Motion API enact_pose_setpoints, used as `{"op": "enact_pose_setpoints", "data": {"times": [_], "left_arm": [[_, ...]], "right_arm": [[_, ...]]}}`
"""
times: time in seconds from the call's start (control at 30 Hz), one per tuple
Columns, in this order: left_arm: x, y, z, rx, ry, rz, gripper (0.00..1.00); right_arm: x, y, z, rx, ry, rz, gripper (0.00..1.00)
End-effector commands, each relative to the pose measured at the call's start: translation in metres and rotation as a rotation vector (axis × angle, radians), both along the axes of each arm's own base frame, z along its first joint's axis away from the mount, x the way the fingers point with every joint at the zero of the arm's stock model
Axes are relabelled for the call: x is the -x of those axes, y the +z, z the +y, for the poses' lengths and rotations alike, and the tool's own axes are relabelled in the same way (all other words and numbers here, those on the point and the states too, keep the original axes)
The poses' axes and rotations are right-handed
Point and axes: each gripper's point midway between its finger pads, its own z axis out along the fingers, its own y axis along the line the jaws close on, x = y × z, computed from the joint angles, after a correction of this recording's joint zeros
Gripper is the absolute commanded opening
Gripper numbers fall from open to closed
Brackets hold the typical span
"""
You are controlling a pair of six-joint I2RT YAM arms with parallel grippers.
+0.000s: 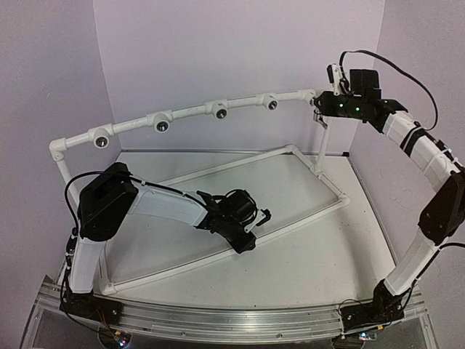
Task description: Install the water faucets
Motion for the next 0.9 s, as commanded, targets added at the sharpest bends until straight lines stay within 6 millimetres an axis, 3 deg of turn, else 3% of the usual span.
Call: {"op": "enact_pose_setpoints", "data": {"times": [0.0, 0.13, 0.23, 0.3, 0.43, 0.53, 0.6, 0.73, 0.87], "left_arm": [[0.044, -0.095, 0.087, -0.356, 0.127, 0.256, 0.00], [0.044, -0.095, 0.088, -0.356, 0.129, 0.254, 0.00], [0.044, -0.095, 0.088, -0.356, 0.130, 0.255, 0.00], [0.045, -0.095, 0.088, -0.358, 0.131, 0.258, 0.00], [0.045, -0.096, 0.088, -0.357, 0.128, 0.259, 0.00], [0.045, -0.096, 0.087, -0.356, 0.126, 0.259, 0.00], [0.044, -0.096, 0.087, -0.356, 0.128, 0.258, 0.00], [0.046, -0.096, 0.088, -0.356, 0.126, 0.262, 0.00], [0.046, -0.096, 0.088, -0.356, 0.124, 0.262, 0.00]], "right_arm": [[-0.006, -0.007, 0.007, -0.199, 0.071, 0.100, 0.00], [-0.008, -0.017, -0.009, -0.525, 0.156, 0.251, 0.00], [-0.006, -0.023, -0.019, -0.880, 0.263, 0.366, 0.00], [-0.001, -0.025, -0.011, -1.053, 0.352, 0.441, 0.00], [0.004, -0.016, -0.008, -1.190, 0.418, 0.456, 0.05], [0.009, 0.001, -0.011, -1.060, 0.416, 0.338, 0.23], [0.007, -0.003, -0.022, -0.885, 0.293, 0.299, 0.39], [0.014, 0.000, -0.062, -0.484, 0.073, 0.116, 0.63], [0.030, 0.017, -0.069, -0.154, 0.059, -0.062, 0.76]]}}
